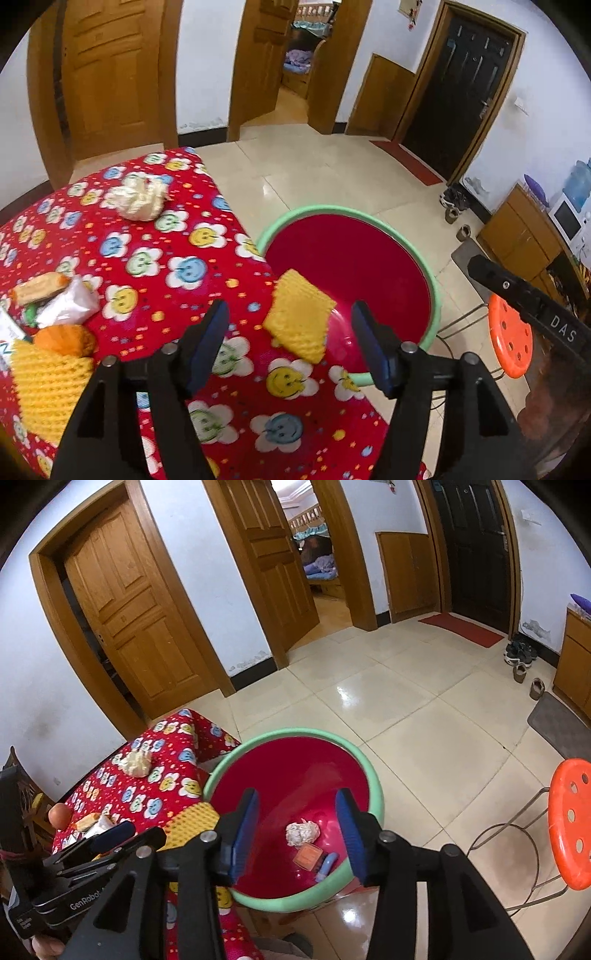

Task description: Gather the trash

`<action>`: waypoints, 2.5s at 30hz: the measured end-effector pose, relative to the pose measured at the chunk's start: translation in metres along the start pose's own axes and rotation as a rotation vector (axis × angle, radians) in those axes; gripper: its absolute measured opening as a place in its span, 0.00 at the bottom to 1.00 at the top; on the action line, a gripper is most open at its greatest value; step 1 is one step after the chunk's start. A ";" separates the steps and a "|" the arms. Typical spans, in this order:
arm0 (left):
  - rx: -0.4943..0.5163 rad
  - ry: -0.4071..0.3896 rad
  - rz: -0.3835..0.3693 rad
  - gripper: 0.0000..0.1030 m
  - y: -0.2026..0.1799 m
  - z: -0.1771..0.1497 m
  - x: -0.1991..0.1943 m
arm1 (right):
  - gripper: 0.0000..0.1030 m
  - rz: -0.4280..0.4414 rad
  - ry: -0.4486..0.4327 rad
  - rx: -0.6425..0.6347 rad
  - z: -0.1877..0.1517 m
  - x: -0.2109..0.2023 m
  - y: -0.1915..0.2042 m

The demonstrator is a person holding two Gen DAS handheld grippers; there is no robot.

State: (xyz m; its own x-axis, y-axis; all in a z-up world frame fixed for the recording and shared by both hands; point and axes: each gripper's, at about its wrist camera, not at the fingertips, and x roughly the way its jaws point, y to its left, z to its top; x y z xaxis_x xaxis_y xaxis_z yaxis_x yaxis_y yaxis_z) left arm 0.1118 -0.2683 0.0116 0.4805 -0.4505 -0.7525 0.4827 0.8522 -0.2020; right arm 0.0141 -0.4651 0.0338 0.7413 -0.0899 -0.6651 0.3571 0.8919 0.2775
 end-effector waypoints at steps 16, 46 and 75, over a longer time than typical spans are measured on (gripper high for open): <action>-0.143 -0.090 0.166 0.72 0.084 -0.022 -0.087 | 0.53 0.123 0.024 -0.056 -0.026 -0.009 0.064; -0.487 -0.080 0.413 0.72 0.271 -0.090 -0.131 | 0.63 0.379 0.261 -0.252 -0.103 0.047 0.231; -0.577 -0.004 0.359 0.72 0.291 -0.065 -0.075 | 0.11 0.349 0.197 -0.366 -0.107 0.035 0.237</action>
State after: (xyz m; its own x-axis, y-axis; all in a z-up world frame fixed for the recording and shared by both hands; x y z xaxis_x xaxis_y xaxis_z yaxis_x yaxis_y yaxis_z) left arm 0.1689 0.0309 -0.0311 0.5409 -0.1135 -0.8334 -0.1743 0.9542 -0.2431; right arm 0.0637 -0.2096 0.0024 0.6470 0.2927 -0.7040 -0.1389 0.9532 0.2687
